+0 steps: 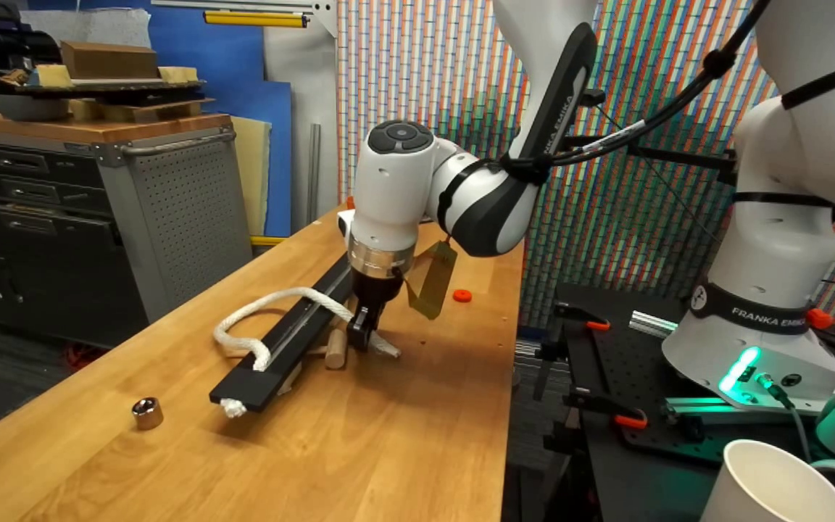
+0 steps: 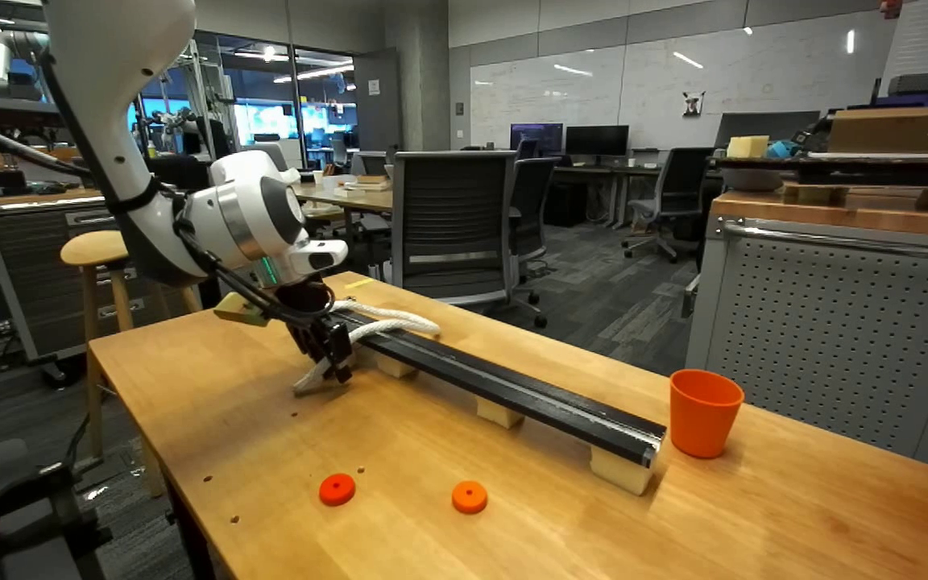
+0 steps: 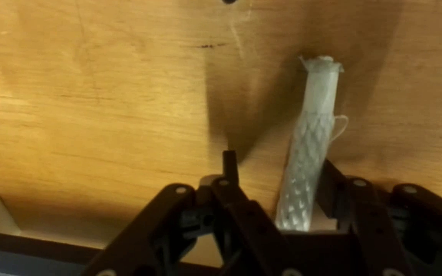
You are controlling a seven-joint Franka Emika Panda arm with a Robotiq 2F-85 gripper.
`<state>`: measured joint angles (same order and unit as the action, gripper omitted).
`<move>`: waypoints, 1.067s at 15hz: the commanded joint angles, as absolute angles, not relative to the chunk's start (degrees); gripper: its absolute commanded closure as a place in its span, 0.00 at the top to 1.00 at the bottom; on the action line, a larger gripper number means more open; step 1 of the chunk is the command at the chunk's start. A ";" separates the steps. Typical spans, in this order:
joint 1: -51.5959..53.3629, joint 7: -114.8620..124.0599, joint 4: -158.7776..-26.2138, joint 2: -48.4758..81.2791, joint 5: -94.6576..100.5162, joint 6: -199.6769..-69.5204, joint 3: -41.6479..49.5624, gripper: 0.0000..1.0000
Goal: Lay the white rope on the black board
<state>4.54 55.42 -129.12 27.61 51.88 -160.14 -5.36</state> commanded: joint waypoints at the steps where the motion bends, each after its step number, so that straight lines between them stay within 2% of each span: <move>1: 4.33 55.92 -129.77 24.41 51.71 -160.45 -5.42 0.19; 3: 3.85 55.55 -131.24 21.64 51.16 -160.84 -5.90 0.04; 5: 3.39 55.12 -133.34 18.04 50.83 -161.32 -6.24 0.00; 10: 1.84 49.80 -140.63 8.47 52.31 -162.98 -5.98 0.03; 16: -3.36 26.24 -146.81 1.33 53.33 -168.32 -2.66 0.04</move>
<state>-0.37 35.90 -143.76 5.92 52.06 -165.41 -4.25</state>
